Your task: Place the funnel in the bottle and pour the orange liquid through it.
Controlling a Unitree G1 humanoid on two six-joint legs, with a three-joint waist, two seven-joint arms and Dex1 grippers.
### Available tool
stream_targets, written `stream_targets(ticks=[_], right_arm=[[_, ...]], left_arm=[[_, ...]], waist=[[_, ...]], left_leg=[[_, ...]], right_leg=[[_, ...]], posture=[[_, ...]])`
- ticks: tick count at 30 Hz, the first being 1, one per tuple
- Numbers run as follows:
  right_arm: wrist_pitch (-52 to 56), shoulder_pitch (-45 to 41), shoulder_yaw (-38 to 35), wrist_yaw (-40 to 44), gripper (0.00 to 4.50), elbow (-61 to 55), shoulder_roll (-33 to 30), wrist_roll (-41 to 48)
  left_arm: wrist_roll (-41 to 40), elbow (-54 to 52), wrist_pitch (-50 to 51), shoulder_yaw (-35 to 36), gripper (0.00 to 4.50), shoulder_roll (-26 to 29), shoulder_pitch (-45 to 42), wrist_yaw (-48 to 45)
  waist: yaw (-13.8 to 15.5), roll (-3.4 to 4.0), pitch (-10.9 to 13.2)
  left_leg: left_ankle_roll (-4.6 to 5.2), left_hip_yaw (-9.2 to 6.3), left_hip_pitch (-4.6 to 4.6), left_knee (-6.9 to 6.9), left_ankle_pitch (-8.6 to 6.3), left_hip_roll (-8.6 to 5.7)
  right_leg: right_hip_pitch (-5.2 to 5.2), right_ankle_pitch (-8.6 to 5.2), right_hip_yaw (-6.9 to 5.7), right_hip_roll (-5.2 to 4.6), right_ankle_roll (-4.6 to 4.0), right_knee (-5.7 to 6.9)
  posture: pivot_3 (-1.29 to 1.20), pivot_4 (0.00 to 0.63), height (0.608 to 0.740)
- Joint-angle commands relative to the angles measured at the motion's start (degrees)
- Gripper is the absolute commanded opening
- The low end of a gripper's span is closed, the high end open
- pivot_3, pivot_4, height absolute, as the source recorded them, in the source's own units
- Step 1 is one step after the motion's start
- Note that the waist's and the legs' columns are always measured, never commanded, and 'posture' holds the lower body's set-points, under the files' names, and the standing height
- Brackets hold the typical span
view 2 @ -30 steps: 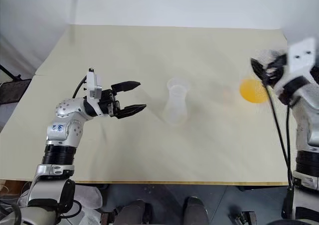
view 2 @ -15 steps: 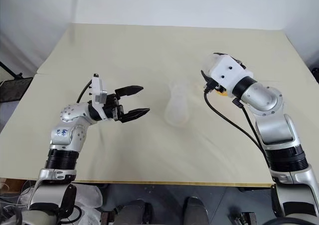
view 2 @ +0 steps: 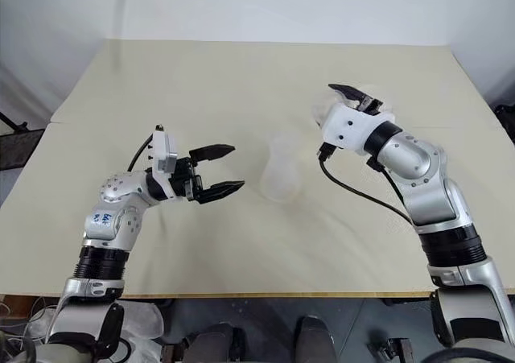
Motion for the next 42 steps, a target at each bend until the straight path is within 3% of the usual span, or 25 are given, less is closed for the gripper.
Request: stream_targets(ticks=[1, 42], right_arm=[[-2.65, -2.3, 0.66, -1.68, 2.47, -0.26, -0.14, -4.14], [-16.67, -7.96, 4.84, -8.09, 2.47, 4.26, 0.71, -21.72]], left_arm=[[-1.3, -2.69, -0.12, 0.11, 4.5, -0.25, 0.54, 0.36], [-1.55, -5.15, -0.28, -0.44, 4.5, -2.57, 2.17, 4.09]], waist=[[-0.03, 0.0, 0.0], [-0.04, 0.0, 0.0]], left_leg=[[0.0, -0.02, 0.01, 0.0, 0.0, 0.0], [0.0, -0.45, 0.01, -0.02, 0.0, -0.01]], right_leg=[[0.0, 0.0, 0.01, 0.0, 0.0, 0.0], [0.0, 0.0, 0.02, -0.01, 0.0, 0.0]], posture=[[0.0, 0.15, 0.74], [0.0, 0.15, 0.74]])
